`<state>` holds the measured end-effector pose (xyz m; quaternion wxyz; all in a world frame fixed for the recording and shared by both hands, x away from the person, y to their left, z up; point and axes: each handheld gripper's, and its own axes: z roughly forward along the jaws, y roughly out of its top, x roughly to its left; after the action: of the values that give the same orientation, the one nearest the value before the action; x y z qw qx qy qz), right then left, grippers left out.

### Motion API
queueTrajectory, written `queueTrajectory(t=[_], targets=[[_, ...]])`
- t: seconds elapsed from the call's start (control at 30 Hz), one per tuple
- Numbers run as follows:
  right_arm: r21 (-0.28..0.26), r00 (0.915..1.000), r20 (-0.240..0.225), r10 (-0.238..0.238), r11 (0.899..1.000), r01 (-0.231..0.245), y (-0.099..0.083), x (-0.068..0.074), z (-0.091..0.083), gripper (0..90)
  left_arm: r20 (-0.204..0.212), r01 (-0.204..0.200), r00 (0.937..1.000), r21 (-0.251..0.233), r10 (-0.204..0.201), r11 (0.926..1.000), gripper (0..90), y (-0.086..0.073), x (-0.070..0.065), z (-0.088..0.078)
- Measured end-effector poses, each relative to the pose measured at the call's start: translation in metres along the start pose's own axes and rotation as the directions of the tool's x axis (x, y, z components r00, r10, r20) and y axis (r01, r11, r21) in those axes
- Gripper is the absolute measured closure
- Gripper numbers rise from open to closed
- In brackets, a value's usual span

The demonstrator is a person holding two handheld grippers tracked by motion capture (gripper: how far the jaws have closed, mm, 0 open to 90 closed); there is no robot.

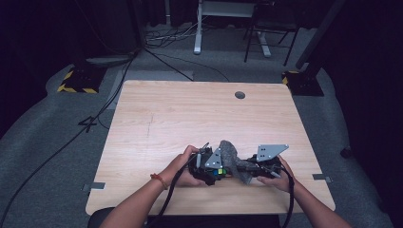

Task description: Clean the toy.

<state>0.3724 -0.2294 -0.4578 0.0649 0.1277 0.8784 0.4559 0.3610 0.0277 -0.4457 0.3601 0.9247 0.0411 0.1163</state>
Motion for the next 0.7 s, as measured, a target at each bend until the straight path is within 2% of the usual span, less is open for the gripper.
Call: queueTrajectory(t=[0.1,0.17,0.27,0.33,0.4,0.43,0.47,0.57,0.7], targets=[[0.036,0.9995,0.013,0.029,0.999,-0.029,-0.006,-0.006,0.002,77.8,-0.006,0.01,0.9999,-0.031,-0.01,0.9995,33.9,0.001,0.002,-0.007],[0.054,0.9992,0.016,0.038,0.998,-0.038,-0.009,-0.007,0.003,77.8,-0.002,0.019,0.9998,-0.065,-0.019,0.9977,33.9,0.001,0.004,-0.011],[0.063,0.9991,0.01,0.041,0.997,-0.042,-0.01,-0.006,0.006,77.8,-0.01,0.03,0.9995,-0.09,-0.031,0.9955,33.9,0.002,0.004,-0.014],[0.028,0.9986,-0.013,0.051,0.998,-0.051,-0.009,-0.005,0.005,77.7,-0.004,0.032,0.9995,-0.109,-0.032,0.9936,33.8,0.001,0.004,-0.015],[-0.033,0.9963,-0.064,0.058,0.998,-0.06,-0.006,0.0,0.004,77.7,0.0,0.049,0.9988,-0.123,-0.05,0.9912,33.7,0.001,0.004,-0.013],[-0.043,0.9971,-0.061,0.047,0.998,-0.05,-0.004,0.003,0.004,77.8,-0.003,0.049,0.9988,-0.122,-0.05,0.9913,33.4,0.001,0.004,-0.012],[-0.038,0.9989,-0.036,0.032,0.999,-0.033,-0.002,0.006,0.004,77.8,-0.003,0.054,0.9985,-0.122,-0.055,0.9911,33.1,0.0,0.005,-0.012],[-0.082,0.9978,-0.043,0.05,0.995,-0.054,0.0,0.004,-0.001,77.8,-0.001,0.066,0.9978,-0.122,-0.067,0.9903,33.2,-0.001,0.006,-0.013],[-0.097,0.9994,-0.02,0.028,0.995,-0.03,0.004,0.007,-0.005,77.8,0.001,0.07,0.9975,-0.128,-0.07,0.9893,33.3,0.0,0.008,-0.014]])
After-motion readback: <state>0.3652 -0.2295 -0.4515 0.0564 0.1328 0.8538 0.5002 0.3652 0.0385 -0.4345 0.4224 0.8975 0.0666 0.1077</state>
